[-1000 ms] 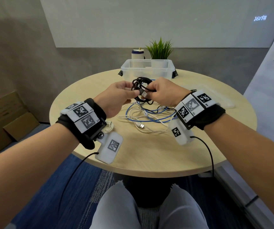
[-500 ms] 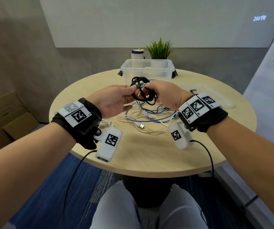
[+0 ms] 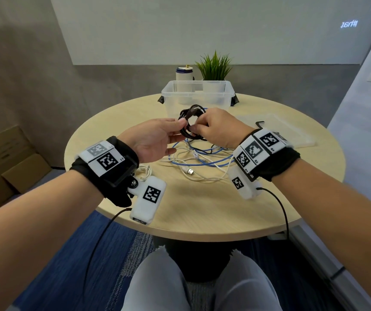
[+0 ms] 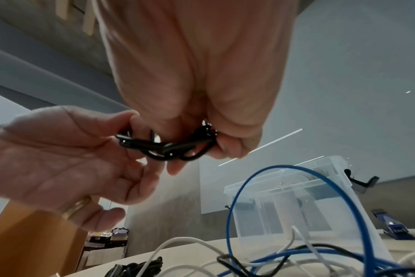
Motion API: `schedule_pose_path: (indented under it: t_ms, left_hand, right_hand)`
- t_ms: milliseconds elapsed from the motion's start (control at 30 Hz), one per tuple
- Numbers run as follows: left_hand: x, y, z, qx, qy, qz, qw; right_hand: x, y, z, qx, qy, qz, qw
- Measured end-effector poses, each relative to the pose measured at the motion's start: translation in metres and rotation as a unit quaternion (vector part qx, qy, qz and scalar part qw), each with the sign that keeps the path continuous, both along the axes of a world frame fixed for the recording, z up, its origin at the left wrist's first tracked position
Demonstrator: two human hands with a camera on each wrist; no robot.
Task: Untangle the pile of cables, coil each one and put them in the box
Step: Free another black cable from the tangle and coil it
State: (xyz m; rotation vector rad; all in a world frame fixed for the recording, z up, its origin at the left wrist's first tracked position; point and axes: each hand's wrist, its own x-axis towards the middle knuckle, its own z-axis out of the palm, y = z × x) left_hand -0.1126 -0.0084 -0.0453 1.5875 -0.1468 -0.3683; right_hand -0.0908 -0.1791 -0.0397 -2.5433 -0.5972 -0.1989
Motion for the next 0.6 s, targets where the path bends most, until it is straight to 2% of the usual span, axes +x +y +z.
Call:
schedule_pose_path:
  t_ms: [100, 200, 300, 433, 600]
  left_hand:
    - [0.0, -0.003, 0.001, -0.007, -0.01, 0.032, 0.999]
    - [0.002, -0.005, 0.0, -0.022, -0.029, 0.084, 0.996]
    - [0.002, -0.008, -0.001, -0.054, -0.057, 0.131, 0.988]
    - [0.003, -0.011, 0.002, -0.123, -0.06, 0.156, 0.978]
    - [0.005, -0.012, 0.005, -0.147, -0.051, 0.169, 0.973]
  right_hand:
    - [0.0, 0.002, -0.003, -0.018, 0.003, -0.003, 1.0]
    - [0.0, 0.0, -0.004, 0.005, 0.01, 0.037, 0.999]
    - [-0.003, -0.001, -0.003, 0.059, 0.022, 0.064, 0.996]
    - [-0.007, -0.001, -0.004, 0.188, 0.036, 0.063, 0.98]
    - [-0.008, 0.0, -0.003, 0.248, 0.041, 0.058, 0.966]
